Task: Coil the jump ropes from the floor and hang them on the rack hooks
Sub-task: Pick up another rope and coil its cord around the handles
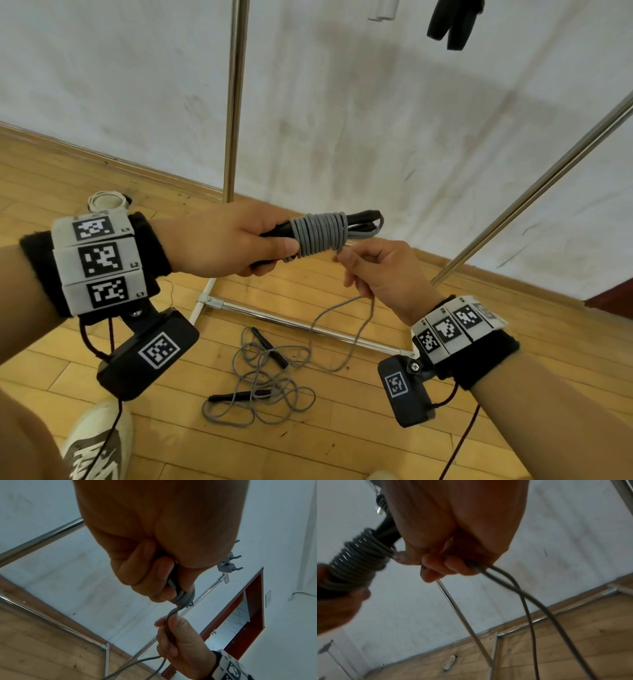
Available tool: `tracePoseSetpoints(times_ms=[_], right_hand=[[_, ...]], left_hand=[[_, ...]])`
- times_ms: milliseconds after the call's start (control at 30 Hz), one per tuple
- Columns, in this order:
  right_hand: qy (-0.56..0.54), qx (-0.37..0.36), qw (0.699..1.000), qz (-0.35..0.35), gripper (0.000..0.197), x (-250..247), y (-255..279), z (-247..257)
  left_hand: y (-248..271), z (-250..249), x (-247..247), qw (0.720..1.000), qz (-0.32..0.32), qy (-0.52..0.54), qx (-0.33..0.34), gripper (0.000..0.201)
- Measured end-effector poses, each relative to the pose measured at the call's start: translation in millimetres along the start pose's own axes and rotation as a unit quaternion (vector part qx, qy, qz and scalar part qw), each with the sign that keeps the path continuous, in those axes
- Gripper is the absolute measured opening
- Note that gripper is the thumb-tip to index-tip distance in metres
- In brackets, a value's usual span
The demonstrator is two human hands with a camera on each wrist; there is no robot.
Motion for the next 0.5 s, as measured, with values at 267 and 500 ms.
tracePoseSetpoints(times_ms=[267,500], right_hand=[[0.201,-0.057,0.973,0.102,0.036,10,2,-18],[0.319,-0.115,0.928,0.157,0.029,15,-2,-20]], left_hand=[[11,8,19,0.991,0.115,-0.055,-0.027,0.016],[14,17,33,0.976,0.174,-0.123,-0.039,0.019]])
Point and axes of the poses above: each hand's wrist, its own y-axis away from the middle knuckle, its own x-axis out of the palm, z = x × y, the point moved 7 cm from there along -y, towards the middle knuckle, and after that the axes turned 14 degrees about -z, right-handed, at the moved point
